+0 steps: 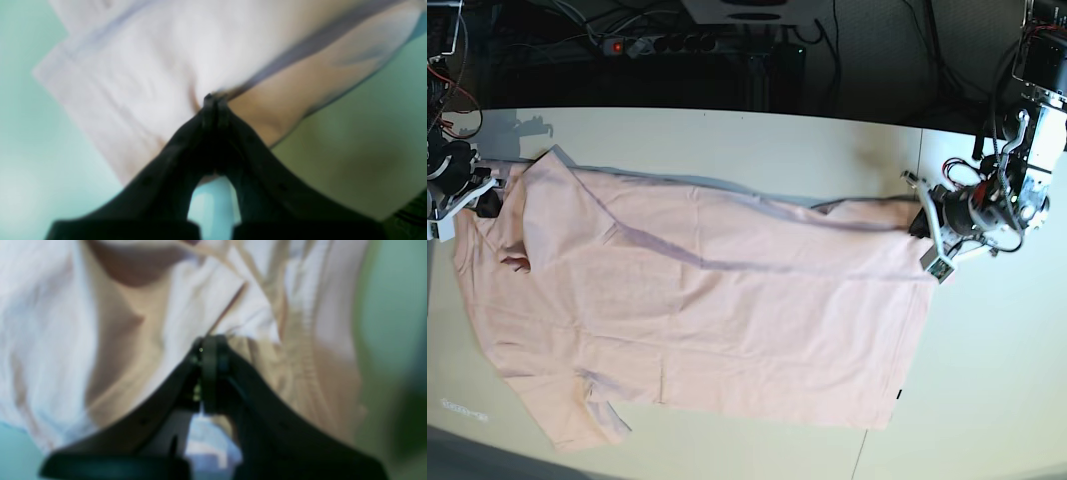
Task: Fold the T-shirt properly
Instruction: 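Pull the shirt's shoulder edge away from the hem with both grippers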
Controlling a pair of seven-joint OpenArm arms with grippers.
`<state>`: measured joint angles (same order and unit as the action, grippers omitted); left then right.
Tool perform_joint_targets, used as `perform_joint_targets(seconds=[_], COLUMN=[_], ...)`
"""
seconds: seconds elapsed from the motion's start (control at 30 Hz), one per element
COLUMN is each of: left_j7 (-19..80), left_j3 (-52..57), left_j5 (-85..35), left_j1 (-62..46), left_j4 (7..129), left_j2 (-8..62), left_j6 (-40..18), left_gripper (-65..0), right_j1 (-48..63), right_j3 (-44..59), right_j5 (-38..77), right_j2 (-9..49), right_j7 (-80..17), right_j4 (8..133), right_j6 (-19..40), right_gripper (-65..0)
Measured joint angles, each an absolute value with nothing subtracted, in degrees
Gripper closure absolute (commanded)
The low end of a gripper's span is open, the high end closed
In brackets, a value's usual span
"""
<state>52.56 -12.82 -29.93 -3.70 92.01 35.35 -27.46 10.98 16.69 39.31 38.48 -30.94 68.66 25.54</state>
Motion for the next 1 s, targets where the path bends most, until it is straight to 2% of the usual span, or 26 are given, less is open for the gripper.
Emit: perform_joint_targets(seconds=[0.3, 0.63, 0.8, 1.0], left_j7=[54.7, 51.0, 45.8, 45.0], left_j3=[-4.3, 0.6, 0.8, 0.7], left_j5=[-29.0, -28.9, -28.0, -27.7], left_j1=[-16.6, -18.4, -16.7, -7.8], left_j4=[103.3, 110.9, 108.6, 96.2], left_j2=[35.4, 35.3, 32.4, 27.6], left_j6=[-27.7, -27.6, -27.6, -27.8], left_gripper=[0.0, 0.0, 0.0, 0.0], right_j1=[21.7, 22.8, 22.7, 21.9], right_j3=[22.7, 23.1, 23.1, 23.1], right_j5=[38.7, 37.9, 37.9, 37.0], right_j2=[38.6, 38.6, 38.6, 38.6], right_j7=[-32.3, -33.4, -33.5, -33.9], right_j4=[76.3, 79.0, 79.2, 79.2], right_j6=[25.6, 25.6, 25.6, 25.6], right_gripper=[0.0, 0.0, 0.0, 0.0])
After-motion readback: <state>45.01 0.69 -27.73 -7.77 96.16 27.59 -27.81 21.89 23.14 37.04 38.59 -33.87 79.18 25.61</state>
